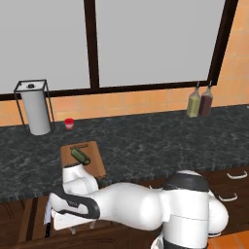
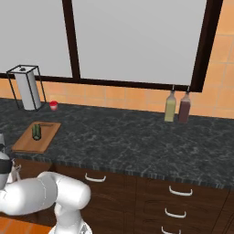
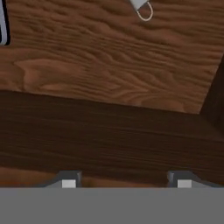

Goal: Place the appropriate cutting tool for cutting the cucumber skin on the cutting board.

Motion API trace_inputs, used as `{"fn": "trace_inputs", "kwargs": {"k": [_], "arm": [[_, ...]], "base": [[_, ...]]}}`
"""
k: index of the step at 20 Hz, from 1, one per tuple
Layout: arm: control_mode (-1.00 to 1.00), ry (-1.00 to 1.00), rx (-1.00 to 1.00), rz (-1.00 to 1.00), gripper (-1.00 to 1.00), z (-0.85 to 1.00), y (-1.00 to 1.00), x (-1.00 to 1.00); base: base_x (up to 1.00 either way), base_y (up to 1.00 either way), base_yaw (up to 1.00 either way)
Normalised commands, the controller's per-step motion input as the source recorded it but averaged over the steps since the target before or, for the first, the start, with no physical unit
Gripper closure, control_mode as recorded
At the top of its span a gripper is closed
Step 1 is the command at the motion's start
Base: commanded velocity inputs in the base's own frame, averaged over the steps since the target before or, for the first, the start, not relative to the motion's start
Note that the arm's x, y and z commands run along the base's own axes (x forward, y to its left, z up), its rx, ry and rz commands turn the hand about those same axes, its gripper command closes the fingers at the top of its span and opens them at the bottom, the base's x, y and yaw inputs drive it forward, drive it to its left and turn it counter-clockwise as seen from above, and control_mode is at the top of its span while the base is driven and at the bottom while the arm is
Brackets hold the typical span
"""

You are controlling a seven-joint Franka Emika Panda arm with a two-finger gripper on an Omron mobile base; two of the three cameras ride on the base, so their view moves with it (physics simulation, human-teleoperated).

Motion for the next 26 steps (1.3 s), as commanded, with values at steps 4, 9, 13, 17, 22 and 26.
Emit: {"fn": "trace_inputs", "kwargs": {"k": [4, 9, 13, 17, 22, 26], "arm": [[-1.0, 0.08, 0.07, -0.1, -1.0, -0.47, 0.0, -0.91], [-1.0, 0.0, 0.08, -0.11, -1.0, -0.59, -0.07, -1.0], [-1.0, 0.0, 0.07, -0.08, -1.0, -0.42, -0.08, -1.0], [-1.0, -0.02, 0.0, -0.01, -1.0, 0.57, 0.17, -0.17], [-1.0, -0.05, -0.04, 0.0, -1.0, 0.84, 0.53, 0.65], [-1.0, -0.12, -0.09, 0.0, -1.0, 0.11, 0.53, 0.44]], "base": [[0.0, 0.0, 0.0], [0.0, 0.0, 0.0], [0.0, 0.0, 0.0], [0.0, 0.0, 0.0], [0.0, 0.0, 0.0], [0.0, 0.0, 0.0]]}}
